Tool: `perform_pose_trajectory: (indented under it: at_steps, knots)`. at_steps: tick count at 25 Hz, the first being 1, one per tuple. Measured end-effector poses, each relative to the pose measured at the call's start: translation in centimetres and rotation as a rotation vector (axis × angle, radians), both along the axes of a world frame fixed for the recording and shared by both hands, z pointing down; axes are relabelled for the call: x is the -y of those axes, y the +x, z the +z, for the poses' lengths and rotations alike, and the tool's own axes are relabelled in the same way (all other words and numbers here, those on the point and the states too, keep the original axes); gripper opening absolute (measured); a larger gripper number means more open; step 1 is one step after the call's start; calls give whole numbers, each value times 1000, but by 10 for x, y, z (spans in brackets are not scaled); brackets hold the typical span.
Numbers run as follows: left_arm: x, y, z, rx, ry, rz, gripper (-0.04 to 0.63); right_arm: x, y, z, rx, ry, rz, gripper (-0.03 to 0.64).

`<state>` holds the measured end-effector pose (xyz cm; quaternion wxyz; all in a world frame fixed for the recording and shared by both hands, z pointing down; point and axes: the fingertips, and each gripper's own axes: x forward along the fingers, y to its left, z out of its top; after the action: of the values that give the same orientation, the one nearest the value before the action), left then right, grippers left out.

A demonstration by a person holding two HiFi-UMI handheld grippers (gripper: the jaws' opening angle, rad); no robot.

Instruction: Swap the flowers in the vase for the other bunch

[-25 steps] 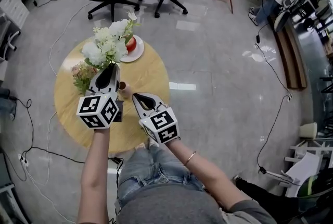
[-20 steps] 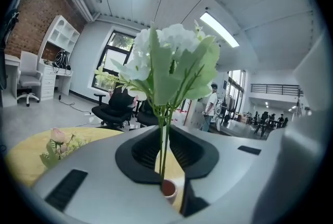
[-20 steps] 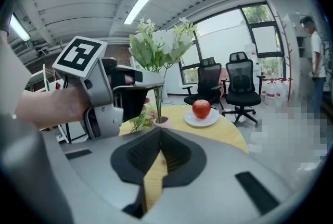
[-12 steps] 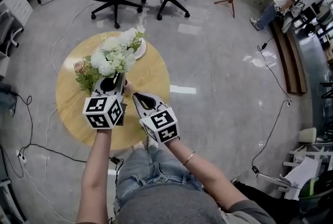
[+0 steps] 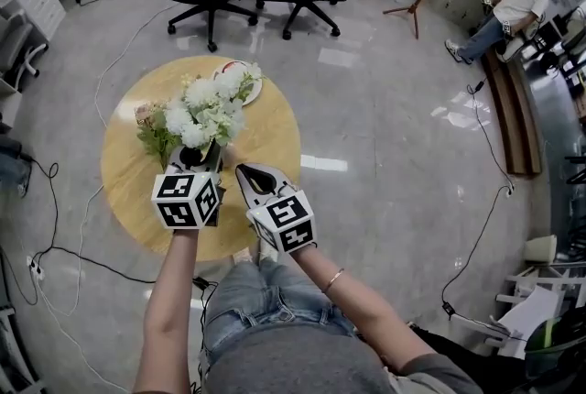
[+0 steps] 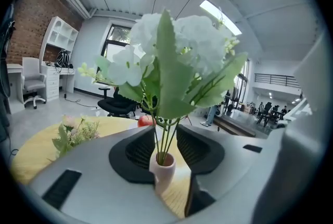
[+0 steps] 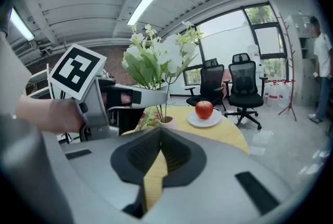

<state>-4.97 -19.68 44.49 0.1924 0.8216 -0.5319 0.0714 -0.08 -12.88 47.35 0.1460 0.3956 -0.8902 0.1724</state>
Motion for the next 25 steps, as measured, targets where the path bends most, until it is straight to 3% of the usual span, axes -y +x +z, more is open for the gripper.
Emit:
perform_pose_trajectory:
  at_steps: [10, 18, 25]
  knots:
    - [-14, 1, 6, 20, -40, -20, 184, -3, 2, -7, 8, 19, -29, 11]
    - [-39, -2, 15, 16, -55, -81, 182, -9, 10, -9, 21, 28, -48, 11]
    - [-59, -7, 19, 16, -71, -137, 140, -19, 14, -7, 27, 25, -64, 11]
